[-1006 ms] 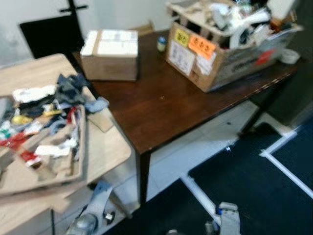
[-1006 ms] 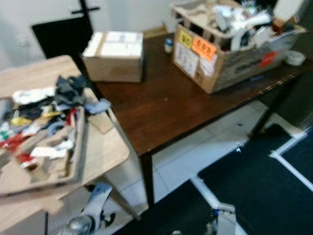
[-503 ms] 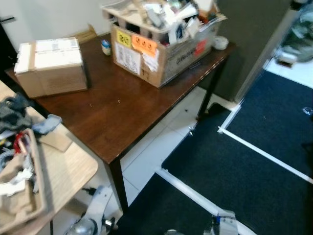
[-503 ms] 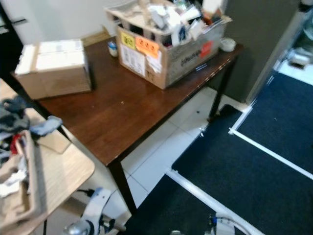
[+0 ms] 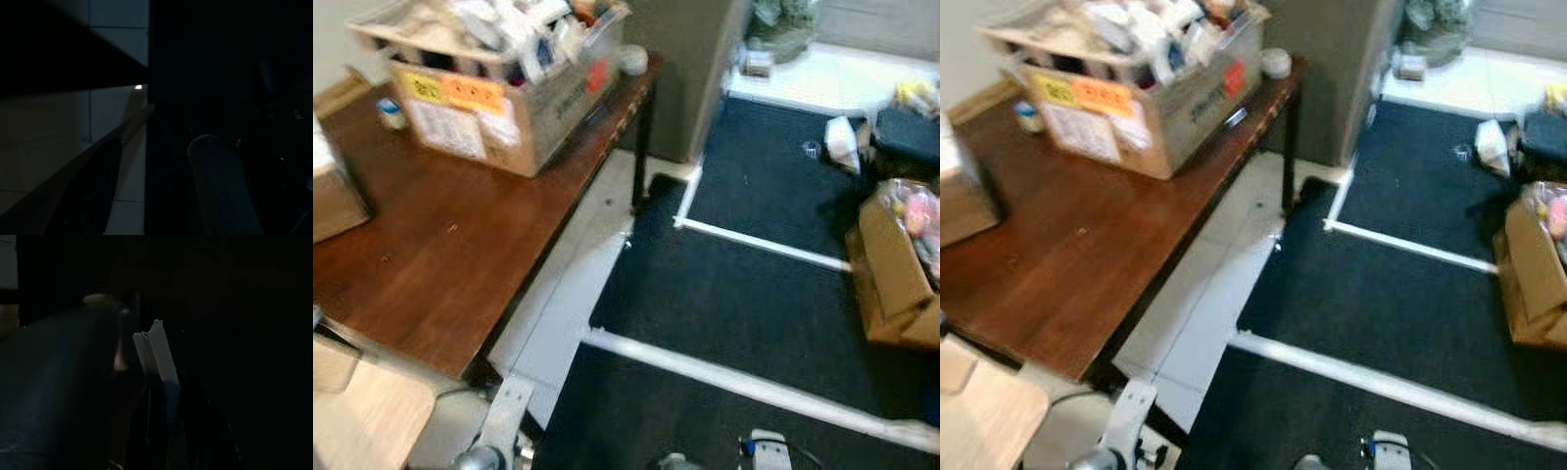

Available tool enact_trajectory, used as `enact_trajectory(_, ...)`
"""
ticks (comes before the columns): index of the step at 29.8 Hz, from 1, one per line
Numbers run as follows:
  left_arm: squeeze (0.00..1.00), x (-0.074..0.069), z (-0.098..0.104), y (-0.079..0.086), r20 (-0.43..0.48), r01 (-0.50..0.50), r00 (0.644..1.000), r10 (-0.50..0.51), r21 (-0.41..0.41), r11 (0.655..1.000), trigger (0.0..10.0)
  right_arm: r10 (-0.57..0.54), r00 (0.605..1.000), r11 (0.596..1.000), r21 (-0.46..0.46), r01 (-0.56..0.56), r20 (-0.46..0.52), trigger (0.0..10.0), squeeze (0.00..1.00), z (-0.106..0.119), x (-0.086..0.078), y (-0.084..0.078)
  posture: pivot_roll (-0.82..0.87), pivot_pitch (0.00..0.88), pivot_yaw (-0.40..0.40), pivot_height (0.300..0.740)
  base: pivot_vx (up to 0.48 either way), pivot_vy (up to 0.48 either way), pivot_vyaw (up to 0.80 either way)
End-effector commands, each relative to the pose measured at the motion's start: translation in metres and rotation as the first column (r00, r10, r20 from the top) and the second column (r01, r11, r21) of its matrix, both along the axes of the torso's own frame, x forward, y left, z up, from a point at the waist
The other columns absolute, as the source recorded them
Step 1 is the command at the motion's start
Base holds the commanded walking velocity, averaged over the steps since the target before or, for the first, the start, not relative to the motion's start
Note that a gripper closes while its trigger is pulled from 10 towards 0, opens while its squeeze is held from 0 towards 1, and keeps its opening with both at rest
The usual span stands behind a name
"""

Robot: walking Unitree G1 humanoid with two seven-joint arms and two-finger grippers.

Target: Picking trash to rubbish bin

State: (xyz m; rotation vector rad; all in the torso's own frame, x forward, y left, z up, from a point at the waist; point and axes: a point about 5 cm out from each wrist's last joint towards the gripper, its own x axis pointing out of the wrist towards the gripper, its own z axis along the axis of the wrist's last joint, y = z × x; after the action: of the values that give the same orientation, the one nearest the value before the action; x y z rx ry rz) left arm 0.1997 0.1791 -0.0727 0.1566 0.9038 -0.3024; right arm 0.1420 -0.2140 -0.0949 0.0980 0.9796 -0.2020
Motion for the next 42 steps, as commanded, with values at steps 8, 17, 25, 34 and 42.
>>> enact_trajectory(8, 0.0, 0.008, 0.005, -0.004, 0.029, 0.042, 0.999, -0.042, 0.001, 0.999, 10.0, -0.013, 1.0, 1.0, 0.003, 0.013, -0.018, 10.0, 0.0, -0.002, -0.004, 0.002, 0.04, 0.151, 0.055, 0.74, 0.0, 0.0, -0.8)
enact_trajectory(17, 0.0, 0.012, 0.007, -0.005, 0.056, 0.016, 0.998, -0.017, 0.002, 1.0, 10.0, -0.014, 1.0, 1.0, -0.002, 0.014, -0.024, 10.0, 0.0, -0.003, -0.005, 0.001, 0.04, 0.154, 0.05, 0.74, 0.0, 0.0, -0.8)
enact_trajectory(25, 0.0, 0.02, 0.012, -0.003, 0.108, -0.049, 0.993, 0.048, 0.007, 0.999, 10.0, -0.015, 1.0, 1.0, -0.007, 0.015, -0.02, 10.0, 0.0, -0.002, -0.006, -0.002, 0.03, 0.151, 0.049, 0.74, 0.0, 0.0, -0.8)
enact_trajectory(34, 0.0, 0.022, 0.013, -0.005, 0.119, -0.045, 0.992, 0.046, -0.01, 0.999, 10.0, -0.016, 1.0, 1.0, -0.011, 0.016, -0.016, 10.0, 0.0, -0.001, -0.005, -0.006, 0.03, 0.148, 0.046, 0.74, 0.0, 0.0, -0.8)
enact_trajectory(42, 0.0, 0.022, 0.013, -0.007, 0.121, -0.04, 0.992, 0.041, -0.012, 0.999, 10.0, -0.016, 1.0, 1.0, -0.015, 0.016, -0.014, 10.0, 0.0, 0.0, -0.004, -0.007, 0.03, 0.148, 0.045, 0.74, 0.0, 0.0, -0.8)
